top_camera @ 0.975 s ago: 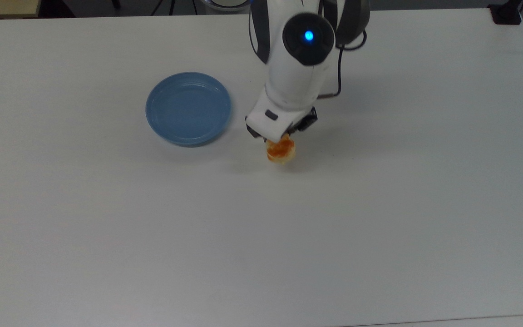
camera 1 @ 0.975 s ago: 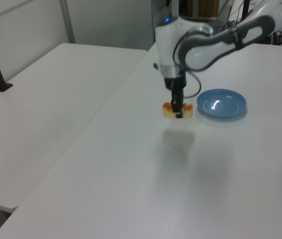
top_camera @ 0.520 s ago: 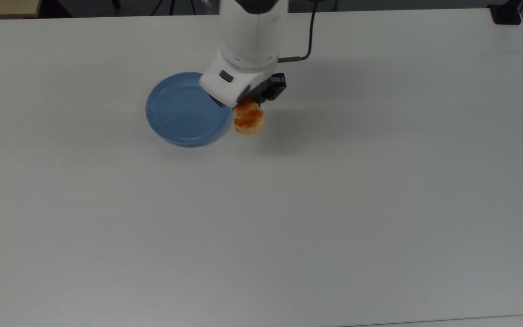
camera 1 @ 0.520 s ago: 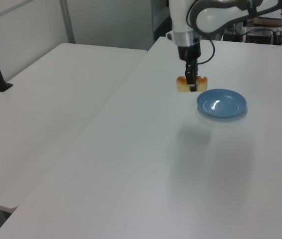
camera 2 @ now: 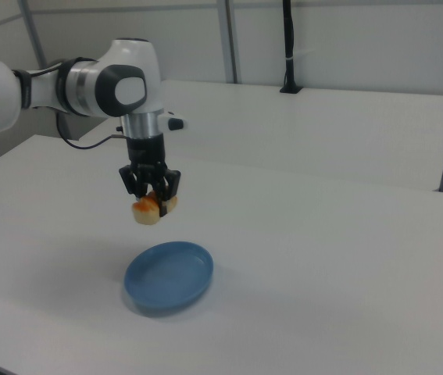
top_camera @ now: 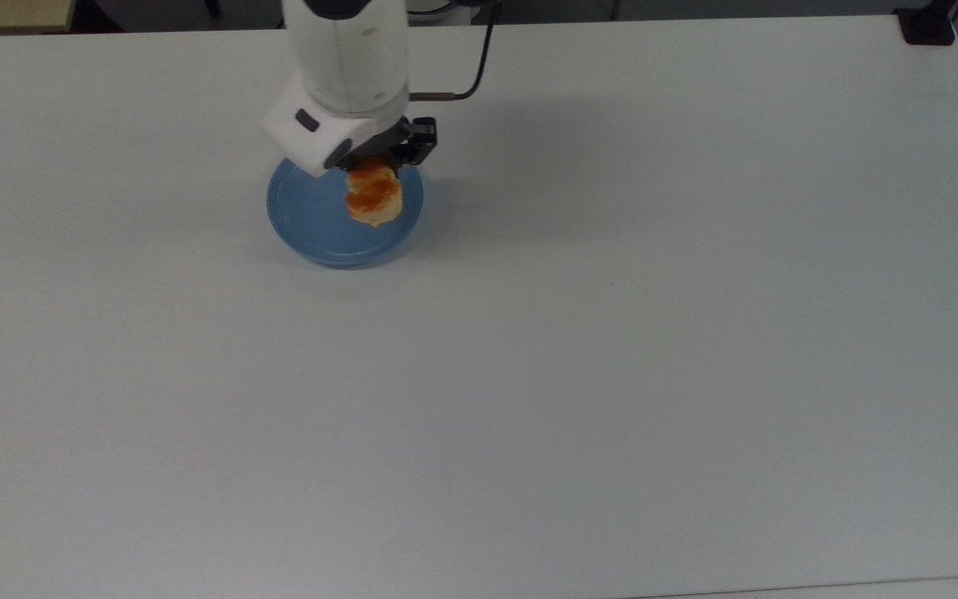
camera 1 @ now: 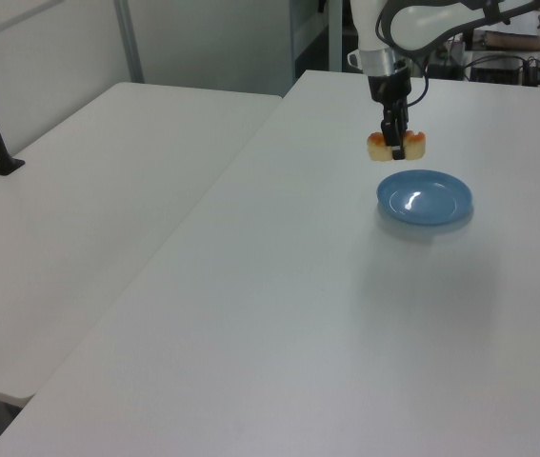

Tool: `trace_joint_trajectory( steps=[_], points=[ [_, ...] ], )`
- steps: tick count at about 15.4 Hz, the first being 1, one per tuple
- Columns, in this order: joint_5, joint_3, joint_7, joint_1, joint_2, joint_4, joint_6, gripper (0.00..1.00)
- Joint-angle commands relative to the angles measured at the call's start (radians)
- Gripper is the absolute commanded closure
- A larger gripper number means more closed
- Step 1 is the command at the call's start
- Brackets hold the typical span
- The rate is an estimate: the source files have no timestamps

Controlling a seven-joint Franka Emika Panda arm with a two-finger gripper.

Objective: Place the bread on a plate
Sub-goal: 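Lift the bread roll and carry it over the blue plate, then lower the bread roll onto the blue plate and open the gripper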

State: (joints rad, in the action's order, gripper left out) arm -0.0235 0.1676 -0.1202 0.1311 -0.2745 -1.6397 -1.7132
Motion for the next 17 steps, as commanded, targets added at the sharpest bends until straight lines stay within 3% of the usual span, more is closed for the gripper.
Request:
trace_joint_trajectory(
  steps=[1,6,17],
  points=[
    [0.020,0.058,-0.079,0.005,0.034,-0.055,0.004,0.55],
    [0.019,0.062,-0.084,0.005,0.029,-0.101,0.003,0.53],
    [0.020,0.066,-0.134,0.005,0.029,-0.118,0.055,0.24]
  ],
)
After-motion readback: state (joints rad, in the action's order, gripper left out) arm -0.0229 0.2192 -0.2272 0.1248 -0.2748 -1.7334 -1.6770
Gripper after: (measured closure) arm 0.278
